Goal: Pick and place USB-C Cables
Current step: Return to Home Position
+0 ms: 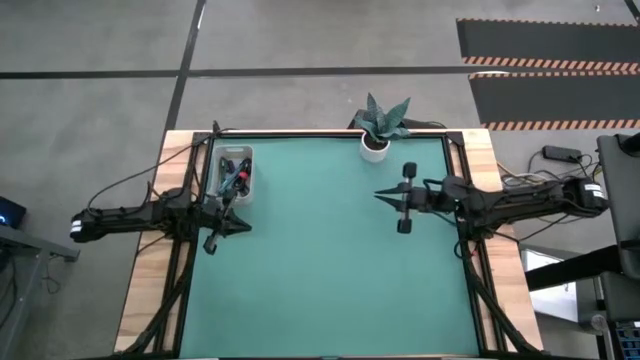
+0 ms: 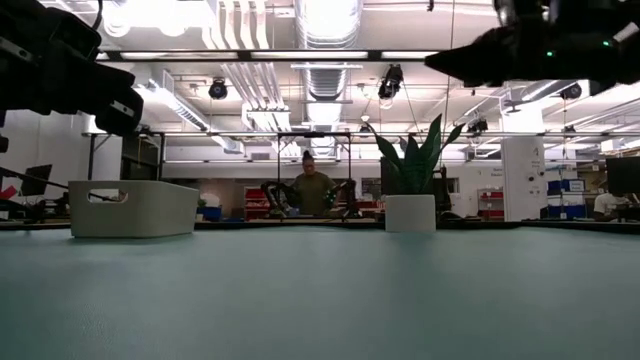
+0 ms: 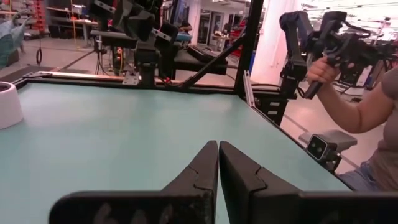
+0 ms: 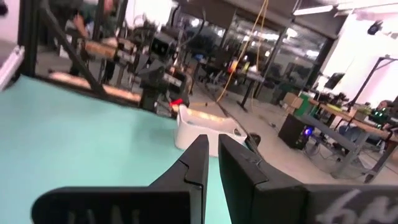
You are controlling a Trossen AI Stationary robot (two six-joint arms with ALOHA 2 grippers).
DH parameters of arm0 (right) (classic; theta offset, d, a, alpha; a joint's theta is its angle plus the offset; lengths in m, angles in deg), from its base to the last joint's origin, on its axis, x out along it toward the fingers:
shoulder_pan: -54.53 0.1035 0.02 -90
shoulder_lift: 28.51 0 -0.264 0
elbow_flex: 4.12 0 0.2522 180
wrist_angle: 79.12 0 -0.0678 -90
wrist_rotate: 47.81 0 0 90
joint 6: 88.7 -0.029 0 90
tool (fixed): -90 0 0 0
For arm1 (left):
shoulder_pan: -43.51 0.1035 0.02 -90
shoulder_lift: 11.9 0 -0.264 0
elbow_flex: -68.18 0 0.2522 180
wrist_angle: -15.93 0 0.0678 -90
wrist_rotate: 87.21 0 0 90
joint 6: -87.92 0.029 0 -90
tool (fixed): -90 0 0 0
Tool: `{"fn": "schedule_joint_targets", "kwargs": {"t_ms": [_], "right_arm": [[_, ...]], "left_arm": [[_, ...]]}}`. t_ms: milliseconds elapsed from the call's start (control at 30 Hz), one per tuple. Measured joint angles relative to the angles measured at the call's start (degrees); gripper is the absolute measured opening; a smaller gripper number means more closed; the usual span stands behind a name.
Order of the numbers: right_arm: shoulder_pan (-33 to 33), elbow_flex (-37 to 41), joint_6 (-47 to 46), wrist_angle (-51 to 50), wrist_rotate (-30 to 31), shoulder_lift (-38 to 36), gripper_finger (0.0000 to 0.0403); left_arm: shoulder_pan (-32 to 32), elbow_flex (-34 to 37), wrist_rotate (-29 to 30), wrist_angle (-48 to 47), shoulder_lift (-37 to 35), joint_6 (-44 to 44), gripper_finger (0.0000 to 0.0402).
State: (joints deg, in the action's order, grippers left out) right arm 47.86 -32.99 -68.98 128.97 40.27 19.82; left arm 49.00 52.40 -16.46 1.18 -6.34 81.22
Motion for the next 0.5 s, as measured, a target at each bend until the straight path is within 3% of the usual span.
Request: {"fn": "schedule_joint_targets", "kwargs": {"t_ms": [267, 500], "right_arm": [[0.00, 9.72, -1.15, 10.39, 0.41, -6.68, 0.0027], [0.01, 14.39, -2.58, 10.60, 1.91, -11.95, 0.0027]], "left_arm": [[0.00, 0.14, 0.00, 0.76, 0.00, 0.07, 0.0000], [0.00, 0.28, -0.05, 1.69, -0.09, 0.17, 0.0000]]}}
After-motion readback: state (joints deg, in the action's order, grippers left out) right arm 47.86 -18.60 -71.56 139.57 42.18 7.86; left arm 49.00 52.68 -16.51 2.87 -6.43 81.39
